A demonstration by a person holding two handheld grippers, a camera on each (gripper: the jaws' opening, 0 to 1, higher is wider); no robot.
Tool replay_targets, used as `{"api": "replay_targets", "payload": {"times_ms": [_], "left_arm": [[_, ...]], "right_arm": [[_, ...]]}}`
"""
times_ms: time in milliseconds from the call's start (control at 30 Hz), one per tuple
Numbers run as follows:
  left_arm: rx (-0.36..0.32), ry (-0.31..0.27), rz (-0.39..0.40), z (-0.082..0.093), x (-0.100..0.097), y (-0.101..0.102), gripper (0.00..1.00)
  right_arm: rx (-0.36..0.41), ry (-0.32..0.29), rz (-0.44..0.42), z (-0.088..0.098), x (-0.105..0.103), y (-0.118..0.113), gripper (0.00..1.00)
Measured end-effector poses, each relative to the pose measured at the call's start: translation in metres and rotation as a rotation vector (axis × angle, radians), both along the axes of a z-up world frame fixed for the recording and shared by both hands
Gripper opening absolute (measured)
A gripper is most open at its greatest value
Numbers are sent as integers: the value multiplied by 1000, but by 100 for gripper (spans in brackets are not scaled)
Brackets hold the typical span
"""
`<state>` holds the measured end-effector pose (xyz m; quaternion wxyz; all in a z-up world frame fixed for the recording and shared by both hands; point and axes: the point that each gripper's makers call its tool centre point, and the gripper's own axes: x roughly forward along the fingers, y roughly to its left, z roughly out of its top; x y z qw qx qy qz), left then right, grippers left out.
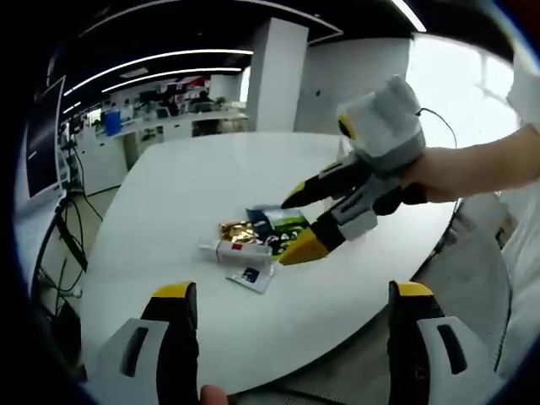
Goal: Arrange the skincare products in the storage area until every visible bottle or jar stands upright without overlapping.
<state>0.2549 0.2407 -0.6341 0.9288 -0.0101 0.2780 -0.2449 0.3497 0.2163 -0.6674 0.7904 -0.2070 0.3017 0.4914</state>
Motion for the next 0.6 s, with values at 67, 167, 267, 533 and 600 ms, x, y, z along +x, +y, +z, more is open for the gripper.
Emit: {"api": "replay_targets", "payload": {"times_ms": [67, 167, 267, 533, 600], "left_arm": [[-8, 1, 4, 0, 0, 1, 91], [-16, 0, 8, 1, 1, 1, 91], [-12, 1, 6, 0, 1, 1, 91], [-20, 3, 7, -1, 2, 1, 90], [-22, 3, 8, -2, 2, 1, 90]], "right_arm": [[-4, 4, 10, -1, 7, 6, 58], [-27, 24, 27, -7, 18, 14, 54], [-53, 45, 38, -12, 29, 22, 51], [-74, 83, 54, -20, 55, 49, 45], [-70, 101, 59, -25, 57, 56, 43]]}}
